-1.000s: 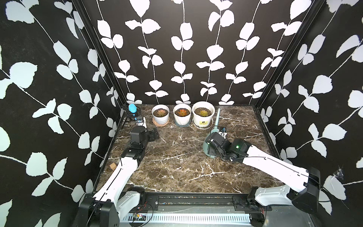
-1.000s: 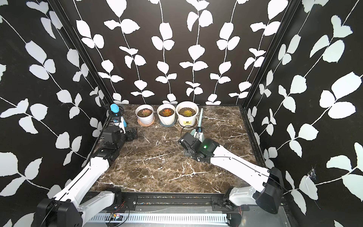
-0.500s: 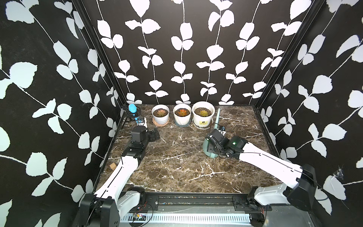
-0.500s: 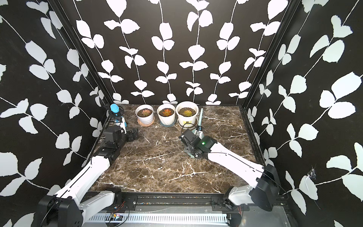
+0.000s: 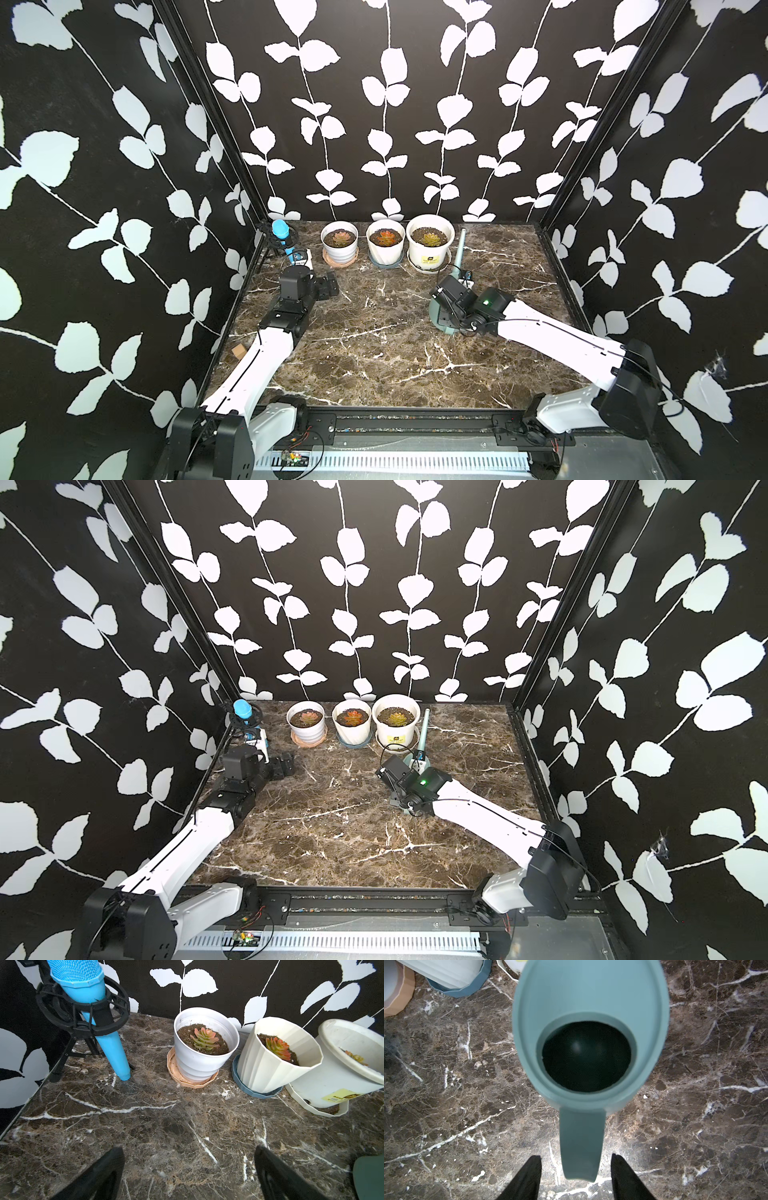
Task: Water the succulent around the soil edge
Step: Pick up the watering can from the center of the board.
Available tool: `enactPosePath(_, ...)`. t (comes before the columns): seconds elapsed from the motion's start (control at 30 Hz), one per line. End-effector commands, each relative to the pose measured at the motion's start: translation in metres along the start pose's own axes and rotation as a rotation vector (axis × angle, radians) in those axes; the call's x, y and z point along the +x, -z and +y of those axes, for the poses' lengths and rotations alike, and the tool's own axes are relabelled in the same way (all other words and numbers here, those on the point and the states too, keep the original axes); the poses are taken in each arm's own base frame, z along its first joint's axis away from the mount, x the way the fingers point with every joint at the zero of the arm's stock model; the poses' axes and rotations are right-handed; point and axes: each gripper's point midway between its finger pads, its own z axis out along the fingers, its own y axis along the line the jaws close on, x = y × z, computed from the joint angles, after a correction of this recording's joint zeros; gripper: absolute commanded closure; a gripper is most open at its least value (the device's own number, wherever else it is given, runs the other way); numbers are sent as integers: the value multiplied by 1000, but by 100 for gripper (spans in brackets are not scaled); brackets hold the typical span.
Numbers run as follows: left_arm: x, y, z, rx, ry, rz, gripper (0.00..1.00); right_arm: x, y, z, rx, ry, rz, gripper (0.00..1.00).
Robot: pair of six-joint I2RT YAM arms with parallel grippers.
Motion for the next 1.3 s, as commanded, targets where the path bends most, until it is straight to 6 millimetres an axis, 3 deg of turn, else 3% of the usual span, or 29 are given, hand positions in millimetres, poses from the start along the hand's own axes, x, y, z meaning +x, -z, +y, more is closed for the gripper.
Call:
enactPosePath(0.0,-8,1,-6,22,8,-13,1,2,-10,-12,64,15,-9,45)
enactPosePath(0.2,-8,0,-6,18,9,-11,1,-4,-14,-12,79,11,-48,53)
enactPosePath(0.67,-8,1,-4,11,11,-12,1,1,-22,-22,120,21,-70,59)
enactPosePath(1.07,-7,1,-6,16,9,-11,1,0,-17,-27,139,36,-77,78)
enactPosePath(1.27,-7,1,-5,12,8,-8,1,1,-11,-35,163,59,-73,98)
